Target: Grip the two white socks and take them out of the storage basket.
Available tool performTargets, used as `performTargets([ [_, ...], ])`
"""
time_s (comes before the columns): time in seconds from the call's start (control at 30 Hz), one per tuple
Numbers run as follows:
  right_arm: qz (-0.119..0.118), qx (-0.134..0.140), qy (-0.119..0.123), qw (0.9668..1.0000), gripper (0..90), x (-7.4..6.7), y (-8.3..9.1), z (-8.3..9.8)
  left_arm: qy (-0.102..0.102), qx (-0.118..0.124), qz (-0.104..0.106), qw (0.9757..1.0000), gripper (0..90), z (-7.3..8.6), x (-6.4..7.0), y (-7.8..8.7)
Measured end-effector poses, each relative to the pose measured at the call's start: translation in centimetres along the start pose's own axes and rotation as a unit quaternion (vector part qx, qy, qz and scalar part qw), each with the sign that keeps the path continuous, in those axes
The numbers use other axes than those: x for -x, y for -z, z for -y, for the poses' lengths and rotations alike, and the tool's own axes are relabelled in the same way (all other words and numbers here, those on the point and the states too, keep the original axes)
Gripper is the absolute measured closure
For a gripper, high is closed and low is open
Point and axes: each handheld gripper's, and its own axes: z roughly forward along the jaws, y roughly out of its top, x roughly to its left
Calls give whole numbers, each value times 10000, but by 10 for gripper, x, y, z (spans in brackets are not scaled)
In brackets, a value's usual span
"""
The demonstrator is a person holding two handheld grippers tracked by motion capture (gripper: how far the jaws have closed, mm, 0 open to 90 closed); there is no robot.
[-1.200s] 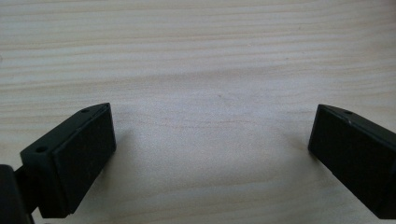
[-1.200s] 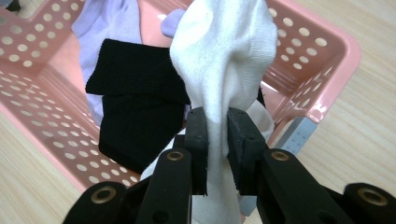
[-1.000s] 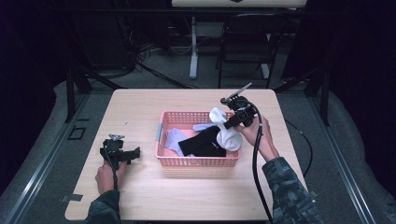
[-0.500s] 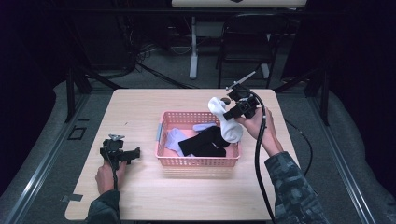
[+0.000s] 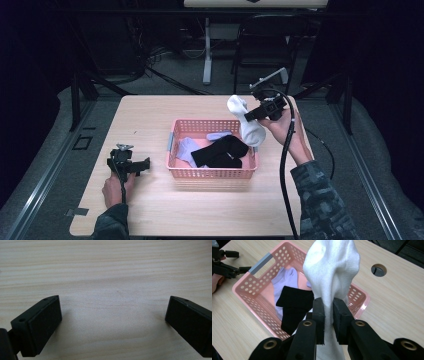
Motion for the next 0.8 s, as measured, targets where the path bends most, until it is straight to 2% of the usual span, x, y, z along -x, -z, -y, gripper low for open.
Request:
performTargets([
  [0.37,215,296,-84,9993,812,14,36,5,-1,0,-3,10000,7,0,0,0],
  [0.53,341,323,-114,9988,812,24,51,11,7,2,-2,10000,7,0,0,0],
  [0.8,535,244,-328,9977,812,42,57,26,1,2,-6,10000,7,0,0,0],
])
